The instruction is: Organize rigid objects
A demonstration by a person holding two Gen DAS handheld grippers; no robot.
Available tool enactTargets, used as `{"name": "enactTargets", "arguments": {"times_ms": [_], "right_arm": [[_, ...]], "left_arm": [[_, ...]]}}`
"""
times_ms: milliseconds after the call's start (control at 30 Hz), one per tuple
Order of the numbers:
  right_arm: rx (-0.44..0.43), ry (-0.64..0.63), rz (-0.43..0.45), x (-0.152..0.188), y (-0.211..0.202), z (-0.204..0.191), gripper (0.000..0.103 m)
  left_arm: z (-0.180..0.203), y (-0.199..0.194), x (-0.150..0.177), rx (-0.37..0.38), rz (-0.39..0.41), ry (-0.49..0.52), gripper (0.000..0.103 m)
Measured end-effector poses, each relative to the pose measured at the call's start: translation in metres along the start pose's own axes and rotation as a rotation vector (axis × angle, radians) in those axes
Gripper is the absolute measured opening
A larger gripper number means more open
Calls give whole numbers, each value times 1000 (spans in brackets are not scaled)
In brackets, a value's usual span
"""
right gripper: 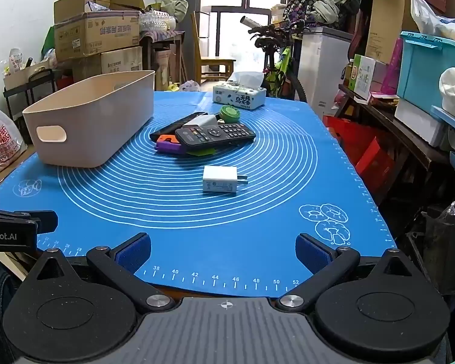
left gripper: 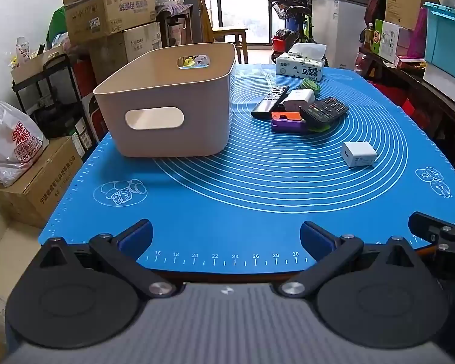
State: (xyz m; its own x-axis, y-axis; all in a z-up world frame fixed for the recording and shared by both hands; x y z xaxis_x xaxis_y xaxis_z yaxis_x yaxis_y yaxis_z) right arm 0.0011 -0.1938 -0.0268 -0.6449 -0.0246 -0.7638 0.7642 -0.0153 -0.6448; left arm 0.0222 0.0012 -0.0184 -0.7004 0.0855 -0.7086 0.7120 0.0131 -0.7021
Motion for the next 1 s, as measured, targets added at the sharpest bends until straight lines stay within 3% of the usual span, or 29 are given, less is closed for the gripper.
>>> {"name": "enactTargets", "arguments": {"times_ms": [1000], "right_arm": [[-13,7,-12,5,5,2,100]], "left_arm": [[-1,-2,0,-13,-2,12,102]]}}
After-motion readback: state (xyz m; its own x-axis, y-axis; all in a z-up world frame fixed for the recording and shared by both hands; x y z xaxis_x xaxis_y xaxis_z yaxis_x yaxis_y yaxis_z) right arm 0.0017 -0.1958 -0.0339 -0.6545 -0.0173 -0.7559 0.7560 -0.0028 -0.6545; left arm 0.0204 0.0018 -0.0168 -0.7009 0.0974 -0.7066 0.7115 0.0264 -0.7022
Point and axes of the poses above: each gripper's, at about its wrist camera, not at the fingertips, and y roughly the way its jaws point, z to its right, x to its underside, the point moved 3 cm from there along y, roughly the way its jaws point, and after that the axes turned 4 degrees about -z, right-handed, at the moved point
